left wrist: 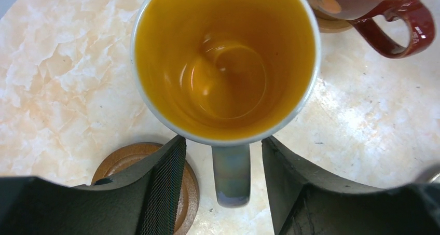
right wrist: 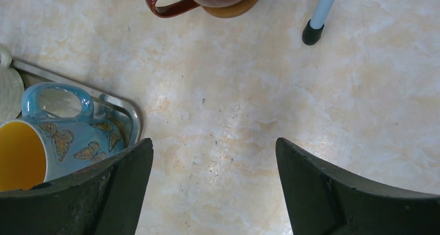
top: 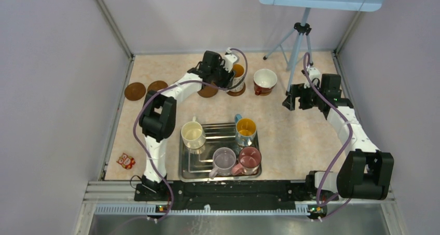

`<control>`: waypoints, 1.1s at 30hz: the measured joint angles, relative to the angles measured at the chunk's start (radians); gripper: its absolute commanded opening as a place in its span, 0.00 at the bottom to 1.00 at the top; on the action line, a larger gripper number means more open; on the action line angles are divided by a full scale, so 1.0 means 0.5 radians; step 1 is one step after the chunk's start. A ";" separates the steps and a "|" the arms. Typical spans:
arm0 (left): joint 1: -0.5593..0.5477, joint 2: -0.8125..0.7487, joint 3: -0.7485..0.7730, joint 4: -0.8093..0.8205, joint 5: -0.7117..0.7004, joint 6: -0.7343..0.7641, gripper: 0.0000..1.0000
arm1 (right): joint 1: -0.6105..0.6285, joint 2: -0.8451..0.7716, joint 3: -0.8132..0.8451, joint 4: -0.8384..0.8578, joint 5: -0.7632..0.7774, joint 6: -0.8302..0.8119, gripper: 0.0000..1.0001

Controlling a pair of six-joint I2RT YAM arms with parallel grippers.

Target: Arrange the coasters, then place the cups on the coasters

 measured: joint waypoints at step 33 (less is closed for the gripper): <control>-0.153 -1.091 -0.511 -1.080 0.845 1.272 0.84 | -0.002 -0.023 0.000 -0.005 -0.090 0.002 0.86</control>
